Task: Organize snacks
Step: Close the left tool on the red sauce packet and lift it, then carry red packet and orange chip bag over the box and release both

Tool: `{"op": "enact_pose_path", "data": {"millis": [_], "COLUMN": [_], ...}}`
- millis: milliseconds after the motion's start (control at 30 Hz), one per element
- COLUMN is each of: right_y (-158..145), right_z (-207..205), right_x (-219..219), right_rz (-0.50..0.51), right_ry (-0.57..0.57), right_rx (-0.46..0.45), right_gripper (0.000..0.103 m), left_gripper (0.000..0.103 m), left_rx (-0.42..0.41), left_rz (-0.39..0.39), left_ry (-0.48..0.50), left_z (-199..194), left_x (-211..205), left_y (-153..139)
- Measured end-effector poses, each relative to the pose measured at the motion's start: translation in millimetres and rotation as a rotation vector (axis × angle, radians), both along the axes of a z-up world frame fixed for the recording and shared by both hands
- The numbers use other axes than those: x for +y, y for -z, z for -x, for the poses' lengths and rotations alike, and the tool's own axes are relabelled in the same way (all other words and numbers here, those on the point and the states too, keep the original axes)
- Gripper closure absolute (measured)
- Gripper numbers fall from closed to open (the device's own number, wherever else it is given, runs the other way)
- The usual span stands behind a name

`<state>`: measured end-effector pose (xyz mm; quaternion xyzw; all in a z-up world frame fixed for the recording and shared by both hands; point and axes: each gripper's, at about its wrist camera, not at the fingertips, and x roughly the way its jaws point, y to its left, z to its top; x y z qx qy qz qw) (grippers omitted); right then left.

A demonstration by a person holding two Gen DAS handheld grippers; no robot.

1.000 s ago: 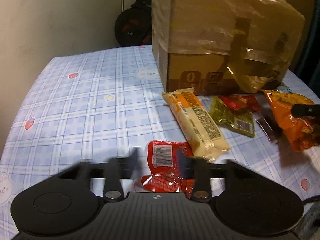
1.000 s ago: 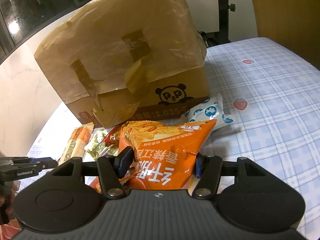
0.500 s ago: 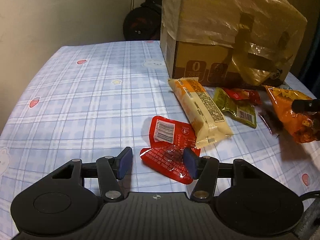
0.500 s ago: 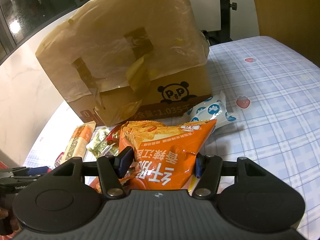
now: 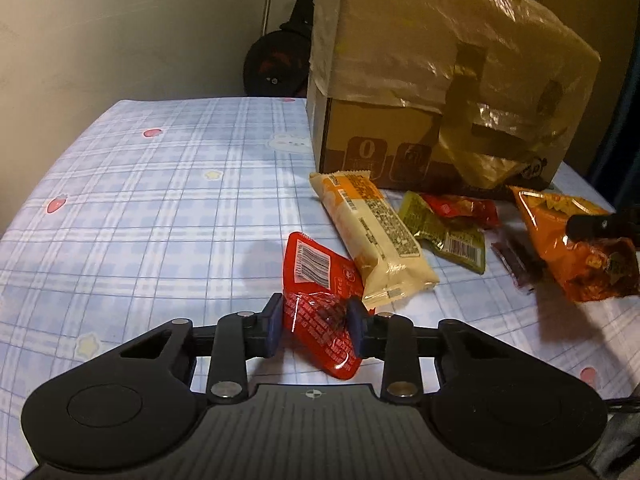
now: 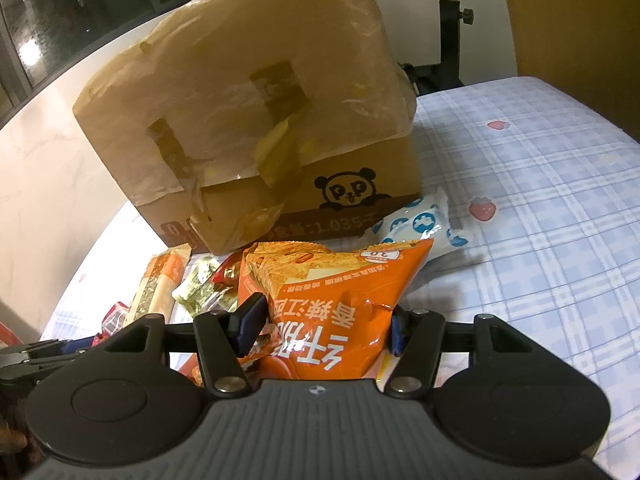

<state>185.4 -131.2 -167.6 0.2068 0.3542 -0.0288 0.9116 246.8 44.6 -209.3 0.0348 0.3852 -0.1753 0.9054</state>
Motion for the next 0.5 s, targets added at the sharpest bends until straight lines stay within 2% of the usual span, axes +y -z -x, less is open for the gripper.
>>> {"op": "enact_pose_path", "data": {"millis": [167,500], "right_y": [-4,-17], "right_z": [1,6], "right_x": [-3,-4], "right_rz": [-0.002,0.012], "right_ry": [0.007,0.005], "right_rx": [-0.009,-0.041], "right_gripper": [0.042,0.042], "left_gripper": [0.068,0.068], "left_rx": [-0.034,-0.091], "left_rz": [-0.018,0.02], "left_ry": [-0.016,-0.053], "left_z": [1,-2], "left_x": [0,7], "left_y": [-13,-42]}}
